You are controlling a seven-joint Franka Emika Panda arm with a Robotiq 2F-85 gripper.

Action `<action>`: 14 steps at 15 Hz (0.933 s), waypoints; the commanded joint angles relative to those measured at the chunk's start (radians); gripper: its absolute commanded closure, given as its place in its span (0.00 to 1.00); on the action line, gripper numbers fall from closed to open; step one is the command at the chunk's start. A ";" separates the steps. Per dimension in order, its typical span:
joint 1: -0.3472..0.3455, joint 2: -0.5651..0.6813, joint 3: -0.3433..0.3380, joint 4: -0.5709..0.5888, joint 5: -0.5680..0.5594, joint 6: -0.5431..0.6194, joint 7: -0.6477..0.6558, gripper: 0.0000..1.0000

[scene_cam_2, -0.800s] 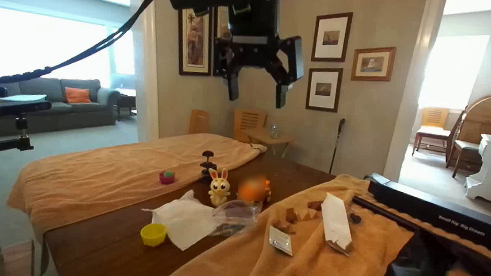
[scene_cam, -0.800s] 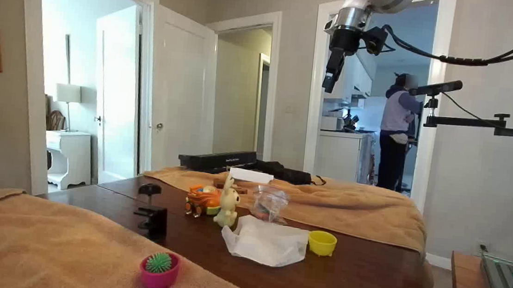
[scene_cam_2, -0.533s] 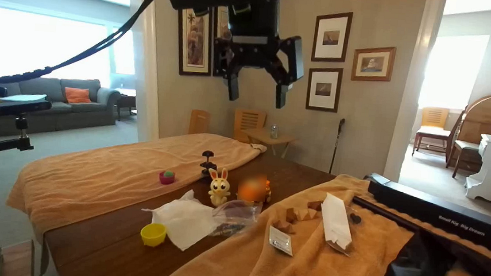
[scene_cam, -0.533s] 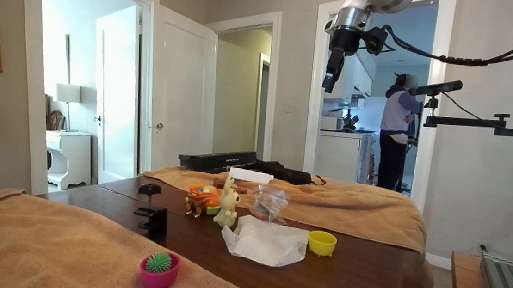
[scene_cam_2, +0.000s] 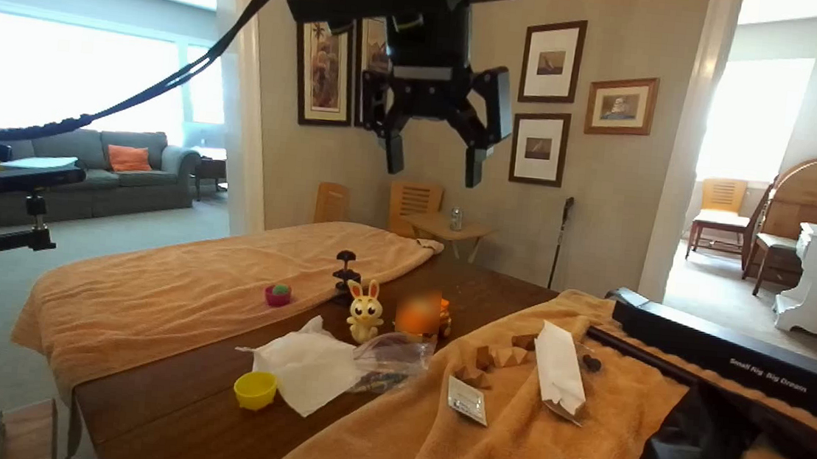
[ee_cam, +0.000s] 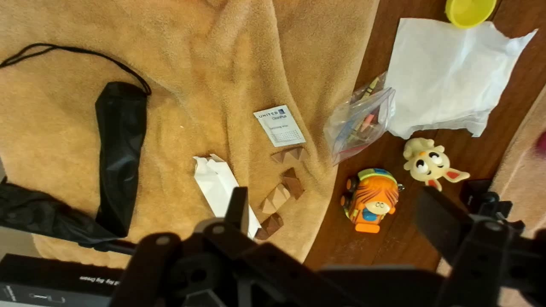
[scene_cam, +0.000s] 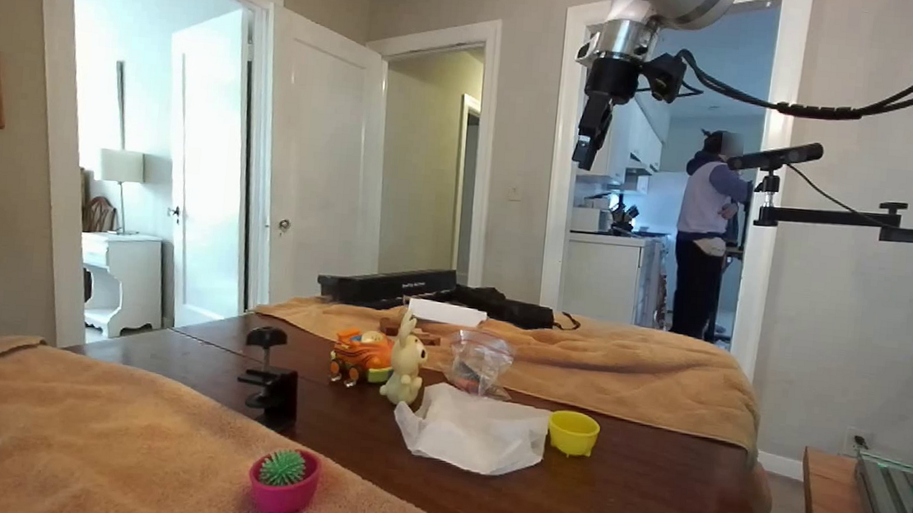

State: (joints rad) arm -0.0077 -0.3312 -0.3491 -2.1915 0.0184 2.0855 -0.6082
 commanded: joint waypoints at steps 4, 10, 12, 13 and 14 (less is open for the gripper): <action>-0.075 0.371 -0.002 0.218 0.187 0.161 0.020 0.00; -0.163 0.485 0.111 0.288 0.232 0.169 0.027 0.00; -0.177 0.538 0.136 0.338 0.231 0.171 0.037 0.00; -0.181 0.550 0.141 0.350 0.231 0.171 0.038 0.00; -0.183 0.553 0.142 0.356 0.231 0.171 0.038 0.00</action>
State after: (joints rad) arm -0.1403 0.2248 -0.2621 -1.8364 0.2662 2.2556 -0.5807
